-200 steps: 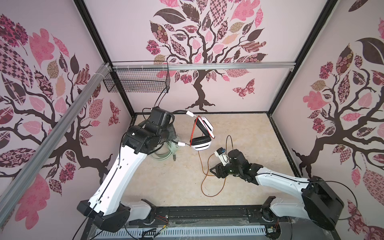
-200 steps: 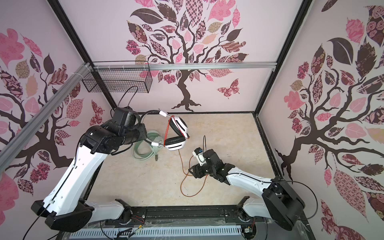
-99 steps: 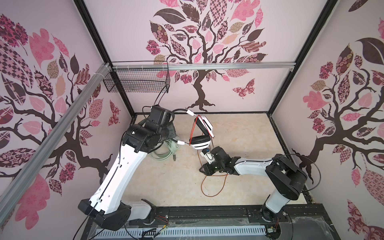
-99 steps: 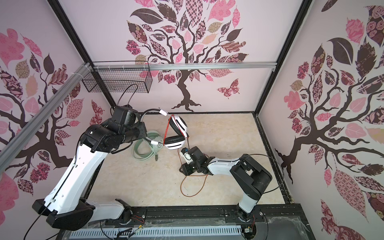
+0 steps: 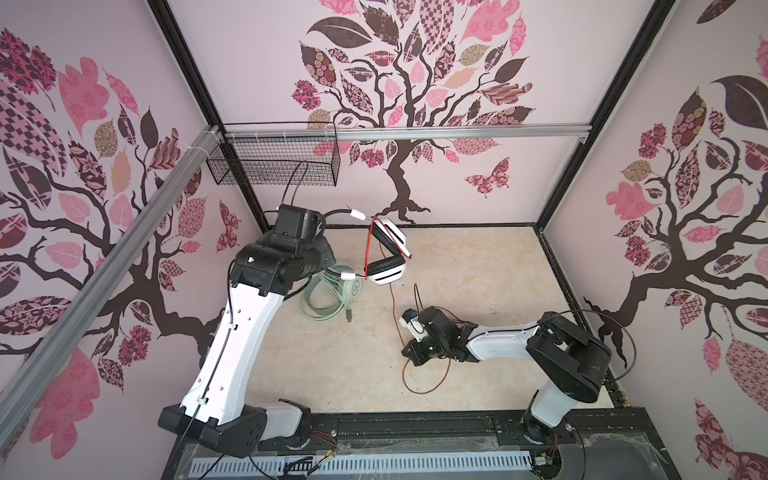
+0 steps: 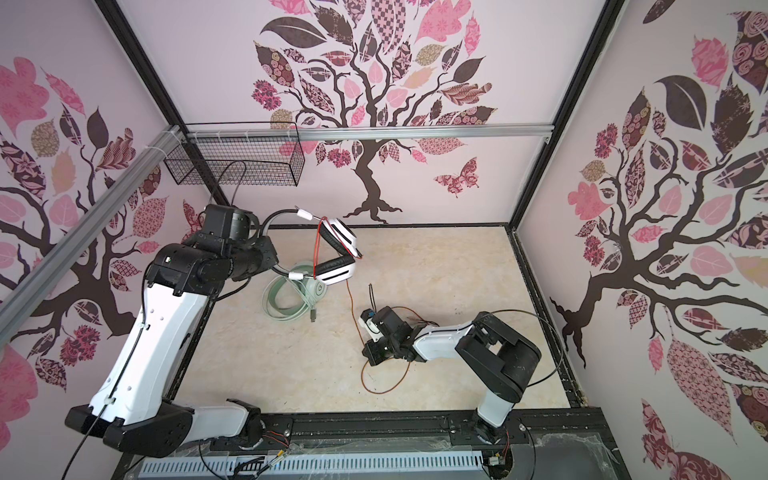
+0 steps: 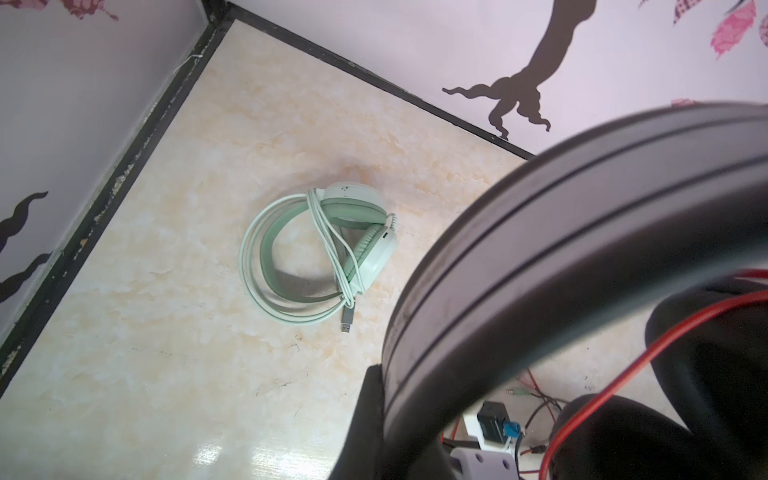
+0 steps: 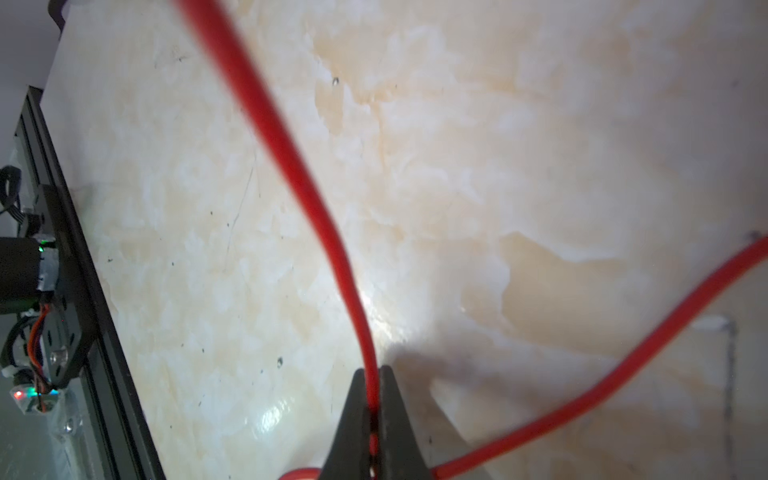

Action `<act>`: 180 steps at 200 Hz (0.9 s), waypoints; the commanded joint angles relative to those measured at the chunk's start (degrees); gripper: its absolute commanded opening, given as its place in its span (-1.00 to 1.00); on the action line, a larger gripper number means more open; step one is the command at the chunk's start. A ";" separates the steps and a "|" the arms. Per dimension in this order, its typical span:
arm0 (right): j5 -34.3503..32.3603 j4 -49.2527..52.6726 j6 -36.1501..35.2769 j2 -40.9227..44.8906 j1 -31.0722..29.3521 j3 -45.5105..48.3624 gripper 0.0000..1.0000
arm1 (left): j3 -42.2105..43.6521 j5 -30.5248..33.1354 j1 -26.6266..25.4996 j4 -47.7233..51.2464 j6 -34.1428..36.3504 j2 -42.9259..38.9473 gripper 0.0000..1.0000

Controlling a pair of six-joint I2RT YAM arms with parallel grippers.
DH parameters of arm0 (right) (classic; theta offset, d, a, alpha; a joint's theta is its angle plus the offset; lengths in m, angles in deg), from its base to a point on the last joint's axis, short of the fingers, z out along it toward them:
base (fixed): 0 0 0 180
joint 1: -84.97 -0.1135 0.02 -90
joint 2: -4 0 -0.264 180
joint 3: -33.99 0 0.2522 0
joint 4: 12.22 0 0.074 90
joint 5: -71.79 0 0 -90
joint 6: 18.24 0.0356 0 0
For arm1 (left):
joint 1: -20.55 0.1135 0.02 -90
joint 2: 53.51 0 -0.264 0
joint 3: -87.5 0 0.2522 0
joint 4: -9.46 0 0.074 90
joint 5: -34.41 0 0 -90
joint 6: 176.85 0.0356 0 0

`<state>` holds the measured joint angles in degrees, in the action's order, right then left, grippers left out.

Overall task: Wrap the headphones
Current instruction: 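Draw the red cable down toward the robot with the right gripper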

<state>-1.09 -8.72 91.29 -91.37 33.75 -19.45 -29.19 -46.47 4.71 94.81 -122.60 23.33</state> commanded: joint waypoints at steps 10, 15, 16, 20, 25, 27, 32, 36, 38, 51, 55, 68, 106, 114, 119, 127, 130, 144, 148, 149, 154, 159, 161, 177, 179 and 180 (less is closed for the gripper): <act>-5.82 4.42 0.80 4.66 -5.97 0.14 -1.00 | -1.64 -9.49 5.37 -6.57 -4.97 0.25 -1.00; -6.78 5.19 0.82 5.20 -7.07 0.08 -1.00 | -1.65 -10.01 5.97 -6.63 -5.40 0.39 -1.00; -6.94 5.40 0.84 5.28 -7.28 0.02 -1.00 | -1.65 -10.18 6.03 -6.64 -5.44 0.36 -1.00; -7.64 6.09 0.93 5.61 -8.10 -0.19 -1.00 | -1.54 -10.64 6.37 -6.75 -5.75 0.54 -1.00; -8.41 7.01 0.89 6.00 -9.06 -0.50 -1.00 | -1.51 -11.09 6.68 -6.78 -6.03 0.67 -1.00; -8.66 7.32 0.91 6.10 -9.44 -0.60 -1.00 | -1.51 -11.20 6.80 -6.76 -6.14 0.74 -1.00; -9.52 8.27 0.88 6.58 -10.44 -1.03 -1.00 | -1.55 -11.15 6.91 -6.75 -6.32 0.89 -1.00; -10.27 9.02 0.94 6.89 -11.23 -1.41 -1.00 | -1.51 -10.90 6.96 -6.72 -6.54 0.99 -1.00; -10.67 9.49 0.90 7.05 -11.57 -1.62 -1.00 | -1.44 -10.82 6.89 -6.68 -6.69 1.09 -1.00; -12.69 12.10 0.88 8.02 -14.09 -3.13 -1.00 | -1.16 -9.56 7.01 -6.64 -7.35 1.27 -1.00; -13.30 12.97 0.78 8.21 -14.88 -3.72 -1.00 | -0.98 -9.19 7.06 -6.73 -7.55 1.38 -1.00; -15.05 15.83 0.62 8.54 -17.41 -5.87 -1.00 | -0.52 -8.56 7.29 -6.91 -8.25 1.77 -1.00; -20.16 24.77 -1.22 5.90 -24.23 -15.08 -1.00 | 1.43 -12.48 7.91 -8.66 -10.53 3.14 -1.00; -20.16 25.96 -1.37 4.92 -25.06 -16.90 -1.00 | 2.07 -14.17 7.97 -9.38 -11.06 3.38 -1.00; -20.18 26.43 -1.54 4.47 -25.44 -17.88 -1.00 | 2.45 -15.25 7.94 -9.82 -11.37 3.52 -1.00; -20.05 26.60 -1.68 3.77 -25.92 -19.03 -1.00 | 3.08 -16.88 7.94 -10.44 -11.79 3.74 -1.00; -20.03 26.65 -1.81 3.49 -26.03 -19.40 -1.00 | 3.24 -17.36 7.97 -10.60 -11.92 3.83 -1.00; -20.64 27.34 -2.15 2.83 -26.63 -21.09 -1.00 | 4.15 -17.98 7.99 -10.96 -12.24 3.77 -1.00; -20.89 27.67 -2.27 2.82 -26.80 -21.47 -1.00 | 4.31 -17.59 7.97 -10.91 -12.11 3.76 -1.00; -20.99 27.80 -2.33 2.82 -26.90 -21.57 -1.00 | 4.32 -17.53 7.95 -10.93 -12.09 3.76 -1.00; -21.31 28.20 -2.44 2.95 -27.18 -22.10 -1.00 | 4.42 -16.93 7.94 -10.69 -11.86 3.72 -1.00; -21.58 28.71 -2.54 3.20 -27.36 -22.53 -1.00 | 4.58 -16.22 8.01 -10.37 -11.58 3.75 -1.00; -21.67 28.94 -2.54 3.29 -27.35 -22.63 -1.00 | 4.59 -15.87 8.01 -10.21 -11.48 3.73 -1.00; -22.70 30.82 -2.67 4.54 -29.17 -23.75 -1.00 | 4.79 -13.07 8.20 -9.44 -10.23 3.77 -1.00; -22.87 31.13 -2.66 4.70 -29.39 -23.90 -1.00 | 4.77 -12.68 8.19 -9.43 -10.05 3.72 -1.00; -22.94 31.24 -2.70 4.77 -29.47 -24.01 -1.00 | 4.81 -12.53 8.23 -9.40 -9.96 3.69 -1.00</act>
<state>-21.44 16.64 89.57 -87.11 6.45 -40.65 -25.21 -60.41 12.34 89.85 -132.06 27.76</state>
